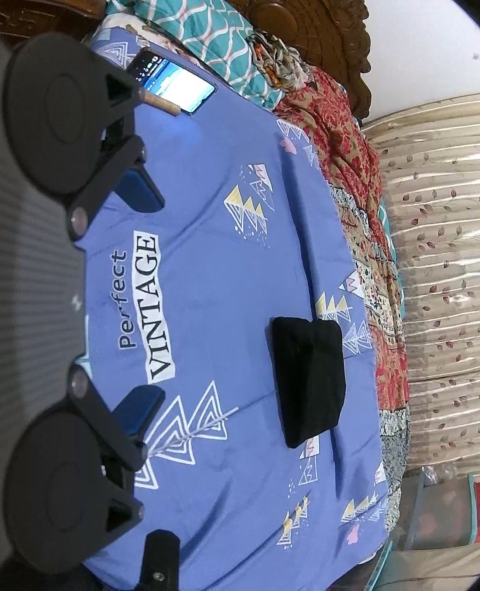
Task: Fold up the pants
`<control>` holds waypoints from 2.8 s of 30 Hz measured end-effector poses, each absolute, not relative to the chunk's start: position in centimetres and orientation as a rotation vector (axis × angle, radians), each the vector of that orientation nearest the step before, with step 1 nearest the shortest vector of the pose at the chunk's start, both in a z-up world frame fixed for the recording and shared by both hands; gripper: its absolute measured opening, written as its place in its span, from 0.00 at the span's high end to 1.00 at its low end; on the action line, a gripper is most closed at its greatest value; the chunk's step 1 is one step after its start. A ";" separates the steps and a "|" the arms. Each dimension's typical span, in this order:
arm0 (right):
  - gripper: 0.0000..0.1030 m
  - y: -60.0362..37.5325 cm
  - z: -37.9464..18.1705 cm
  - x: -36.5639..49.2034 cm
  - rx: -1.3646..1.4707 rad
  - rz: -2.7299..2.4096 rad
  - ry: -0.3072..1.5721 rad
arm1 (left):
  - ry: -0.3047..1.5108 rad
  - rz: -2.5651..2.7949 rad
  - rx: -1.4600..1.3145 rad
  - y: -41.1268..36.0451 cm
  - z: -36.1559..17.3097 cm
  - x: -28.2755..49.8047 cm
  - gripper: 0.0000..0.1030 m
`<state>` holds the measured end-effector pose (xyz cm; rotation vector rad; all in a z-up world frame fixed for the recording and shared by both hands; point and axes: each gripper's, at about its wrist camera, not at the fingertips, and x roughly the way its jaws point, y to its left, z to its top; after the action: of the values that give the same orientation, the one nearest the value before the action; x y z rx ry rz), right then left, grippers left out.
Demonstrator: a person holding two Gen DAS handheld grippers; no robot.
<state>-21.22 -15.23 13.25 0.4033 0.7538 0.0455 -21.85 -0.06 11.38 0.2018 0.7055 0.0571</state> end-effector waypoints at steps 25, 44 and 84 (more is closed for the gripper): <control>0.03 -15.1 13.2 -21.2 0.408 0.053 0.767 | 0.859 0.034 0.135 0.7 9.7 -21.1 0.00; 0.03 -15.1 13.3 -21.0 0.389 0.070 0.769 | 0.900 0.041 0.129 0.7 9.4 -20.8 0.00; 0.03 -15.3 13.1 -21.1 0.402 0.072 0.774 | 0.963 0.013 0.108 0.6 8.3 -20.6 0.00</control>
<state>-21.06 -15.35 13.12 0.4021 0.7737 0.0721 -20.64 0.61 8.30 0.1081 0.9631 0.0132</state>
